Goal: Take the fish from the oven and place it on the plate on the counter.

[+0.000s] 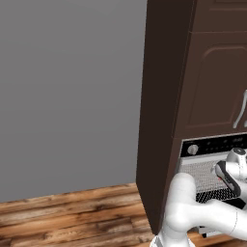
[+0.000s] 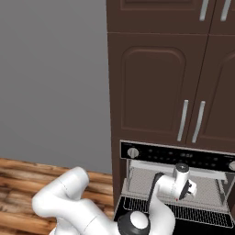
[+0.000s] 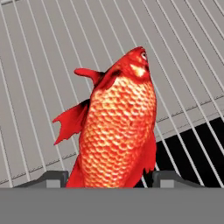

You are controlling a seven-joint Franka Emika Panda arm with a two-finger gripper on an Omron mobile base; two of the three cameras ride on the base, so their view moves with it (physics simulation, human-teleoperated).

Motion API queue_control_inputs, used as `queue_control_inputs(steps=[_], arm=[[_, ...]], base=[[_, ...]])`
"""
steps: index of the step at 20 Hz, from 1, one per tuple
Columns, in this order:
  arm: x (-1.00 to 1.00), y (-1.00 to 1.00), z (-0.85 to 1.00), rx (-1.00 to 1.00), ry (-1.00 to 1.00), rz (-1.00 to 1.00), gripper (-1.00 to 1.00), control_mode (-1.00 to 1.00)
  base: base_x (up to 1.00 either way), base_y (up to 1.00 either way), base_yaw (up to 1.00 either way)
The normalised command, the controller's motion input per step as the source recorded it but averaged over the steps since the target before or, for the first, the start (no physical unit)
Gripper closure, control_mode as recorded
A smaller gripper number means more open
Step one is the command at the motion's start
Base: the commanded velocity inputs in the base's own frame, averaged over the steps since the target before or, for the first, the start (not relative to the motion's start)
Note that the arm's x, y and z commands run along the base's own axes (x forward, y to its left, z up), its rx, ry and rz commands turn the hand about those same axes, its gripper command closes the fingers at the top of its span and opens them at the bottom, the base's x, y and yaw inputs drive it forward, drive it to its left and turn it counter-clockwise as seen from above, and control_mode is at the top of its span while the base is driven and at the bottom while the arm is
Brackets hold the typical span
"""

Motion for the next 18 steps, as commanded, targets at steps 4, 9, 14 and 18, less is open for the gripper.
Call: queue_control_inputs(steps=[4, 9, 14, 18], arm=[[-0.1, 0.0, -0.06, 0.0, 0.01, 0.0, 1.0, -1.0], [-0.11, 0.0, -0.16, 0.0, 0.02, 0.0, 1.0, -1.0], [-0.08, -0.12, -0.23, 0.0, 0.08, 0.0, 1.0, -1.0], [-0.18, -0.15, -0.02, 0.0, 0.01, 0.0, 1.0, -1.0]], base=[[0.0, 0.0, 0.0], [0.0, 0.0, 0.0], [0.0, 0.0, 0.0], [0.0, 0.0, 0.0]])
